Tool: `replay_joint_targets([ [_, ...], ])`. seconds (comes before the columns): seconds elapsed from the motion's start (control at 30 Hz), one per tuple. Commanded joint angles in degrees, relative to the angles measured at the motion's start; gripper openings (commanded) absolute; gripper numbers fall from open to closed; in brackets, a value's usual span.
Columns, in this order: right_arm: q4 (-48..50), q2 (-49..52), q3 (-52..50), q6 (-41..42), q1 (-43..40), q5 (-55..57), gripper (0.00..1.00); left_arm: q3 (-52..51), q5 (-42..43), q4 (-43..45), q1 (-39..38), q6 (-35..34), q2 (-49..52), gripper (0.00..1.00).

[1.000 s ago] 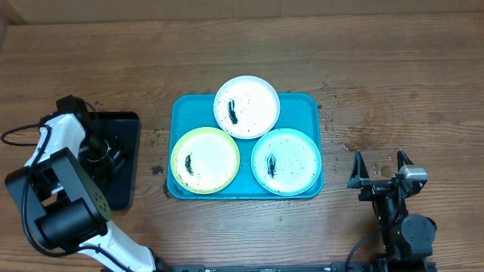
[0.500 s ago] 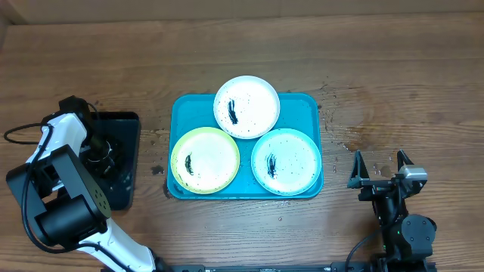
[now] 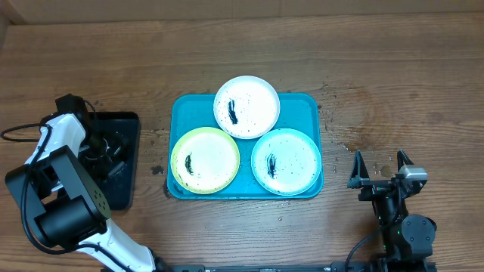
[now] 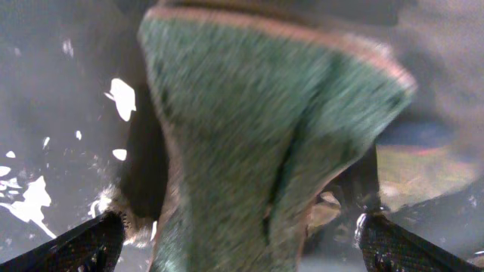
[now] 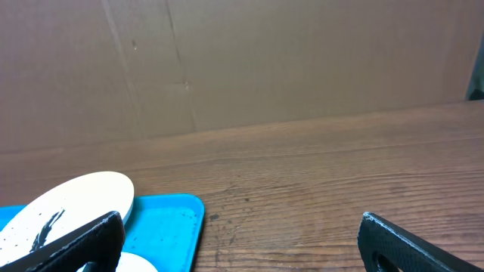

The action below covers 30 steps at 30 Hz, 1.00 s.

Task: Clean dirty plates on tray and stack at the side
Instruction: 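Dip and rub the sponge in the soapy water with the left gripper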

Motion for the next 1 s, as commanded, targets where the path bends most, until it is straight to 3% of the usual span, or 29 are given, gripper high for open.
replay_joint_targets([
  [0.0,0.37,-0.39,-0.57,0.00,0.11,0.74,1.00,-0.70,-2.03,1.99,0.00,-0.15,1.60,1.00],
  [0.03,0.37,-0.39,-0.59,0.00,0.11,0.74,1.00,-0.70,-2.03,2.01,0.00,-0.15,1.60,1.00],
  [0.07,0.37,-0.39,-0.57,0.00,0.11,0.74,1.00,-0.70,-2.03,1.99,0.00,-0.13,1.60,0.92],
  [0.13,0.37,-0.39,-0.59,0.00,0.11,0.74,1.00,-0.70,-2.03,1.90,0.00,-0.13,1.60,0.62],
  [0.17,0.37,-0.39,-0.59,0.00,0.11,0.74,1.00,-0.70,-2.03,1.88,0.00,-0.13,1.60,0.36],
  [0.23,0.37,-0.39,-0.59,0.00,0.11,0.74,1.00,-0.70,-2.03,1.81,0.00,-0.15,1.60,0.06],
  [0.27,0.37,-0.39,-0.59,0.00,0.11,0.74,1.00,-0.70,-2.03,1.79,0.00,-0.15,1.60,0.04],
  [0.43,0.37,-0.39,-0.59,0.00,0.11,0.74,1.00,-0.70,-2.05,2.03,0.00,-0.15,1.60,0.04],
  [0.47,0.37,-0.39,-0.59,0.00,0.11,0.74,1.00,-0.70,-2.05,2.27,0.00,-0.15,1.60,0.16],
  [0.5,0.37,-0.39,-0.59,0.00,0.11,0.74,1.00,-0.70,-2.05,2.60,0.00,-0.15,1.60,0.45],
  [0.53,0.37,-0.39,-0.59,0.00,0.11,0.74,1.00,-0.70,-2.05,2.91,0.00,-0.15,1.60,0.84],
  [0.57,0.37,-0.39,-0.59,0.00,0.11,0.74,1.00,-0.70,-2.08,3.15,0.00,-0.15,1.60,1.00],
  [0.97,0.37,-0.39,-0.59,0.00,0.11,0.74,1.00,-0.70,-6.82,9.22,0.00,-0.15,1.60,1.00],
])
